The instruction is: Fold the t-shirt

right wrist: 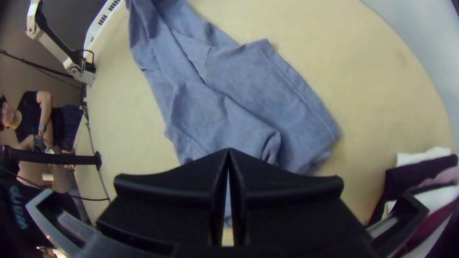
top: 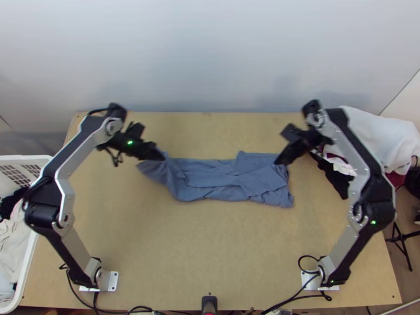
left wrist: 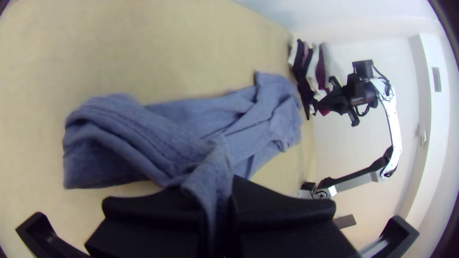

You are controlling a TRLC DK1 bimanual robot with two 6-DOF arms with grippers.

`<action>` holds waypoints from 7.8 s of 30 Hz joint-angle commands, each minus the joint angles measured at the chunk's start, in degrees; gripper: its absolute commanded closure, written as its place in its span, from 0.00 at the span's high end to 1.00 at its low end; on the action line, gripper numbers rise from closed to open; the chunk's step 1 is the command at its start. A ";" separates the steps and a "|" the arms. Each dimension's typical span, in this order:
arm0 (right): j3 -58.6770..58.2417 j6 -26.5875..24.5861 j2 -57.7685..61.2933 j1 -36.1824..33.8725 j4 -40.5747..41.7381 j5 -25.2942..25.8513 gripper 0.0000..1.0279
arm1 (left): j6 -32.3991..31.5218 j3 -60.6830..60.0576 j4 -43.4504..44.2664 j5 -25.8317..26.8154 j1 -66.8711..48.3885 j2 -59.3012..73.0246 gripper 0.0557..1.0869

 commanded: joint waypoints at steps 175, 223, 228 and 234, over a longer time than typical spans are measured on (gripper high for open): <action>-21.09 5.14 -4.37 -26.08 2.94 -7.46 0.84 | 10.78 24.82 -6.83 -17.03 -23.16 10.23 0.05; -45.35 26.24 -19.66 -21.86 35.63 -0.78 0.85 | 11.22 7.86 -1.73 -17.91 -21.14 0.65 0.04; -45.53 28.52 -19.75 -20.01 35.63 -2.80 0.85 | 11.22 7.42 -1.65 -18.35 -20.88 0.56 0.04; -47.37 31.60 -20.63 -16.24 38.44 -3.33 0.85 | 11.22 4.87 -0.24 -18.52 -20.88 -0.49 0.04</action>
